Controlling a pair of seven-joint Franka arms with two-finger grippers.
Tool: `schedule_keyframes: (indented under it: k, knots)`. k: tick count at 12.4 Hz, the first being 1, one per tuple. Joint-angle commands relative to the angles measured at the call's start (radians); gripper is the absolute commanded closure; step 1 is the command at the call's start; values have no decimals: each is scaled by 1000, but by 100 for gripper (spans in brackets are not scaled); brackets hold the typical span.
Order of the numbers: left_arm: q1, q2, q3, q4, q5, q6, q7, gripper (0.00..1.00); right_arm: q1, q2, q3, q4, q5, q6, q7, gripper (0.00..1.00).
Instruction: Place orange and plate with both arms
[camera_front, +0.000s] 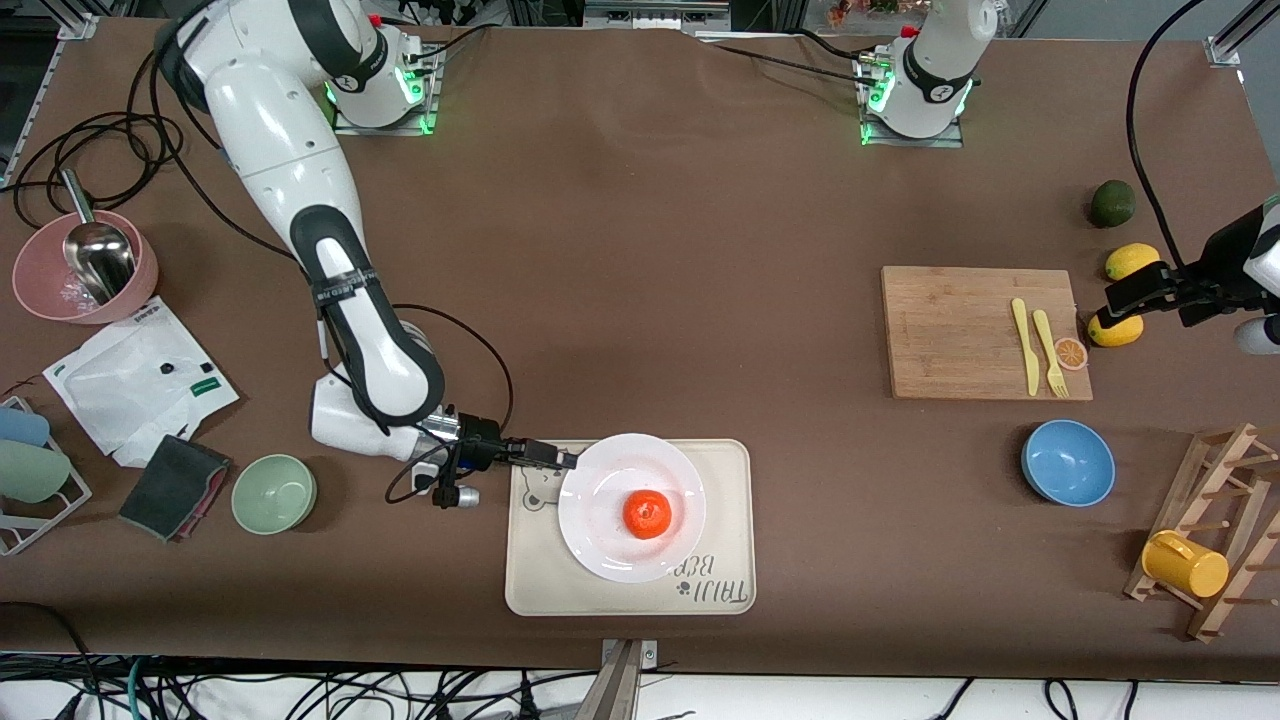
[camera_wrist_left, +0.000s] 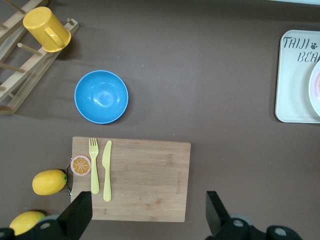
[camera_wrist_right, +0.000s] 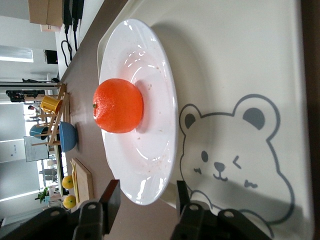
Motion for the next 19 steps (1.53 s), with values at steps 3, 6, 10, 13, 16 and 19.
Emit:
schedule_keyframes:
  k: [3, 6, 10, 13, 16, 19]
  knots:
    - [5, 12, -3, 28, -16, -8, 9, 0, -10, -247, -46, -235, -250, -7, 7, 44]
    - [5, 12, -3, 28, -16, -8, 7, 0, -24, -425, -93, -361, -468, -80, 10, 31]
    - [7, 12, -3, 28, -16, -8, 7, 0, -24, -632, -162, -459, -695, -214, 24, 0]
    - [7, 12, -3, 28, -16, -8, 7, 0, -23, -776, -195, -483, -872, -355, 134, 0]
    - [7, 12, -3, 28, -16, -8, 7, 0, -24, -885, -205, -452, -1038, -496, 243, 0]
    - [7, 12, -3, 28, -16, -8, 7, 0, -23, -892, -204, -305, -1165, -643, 337, 0]
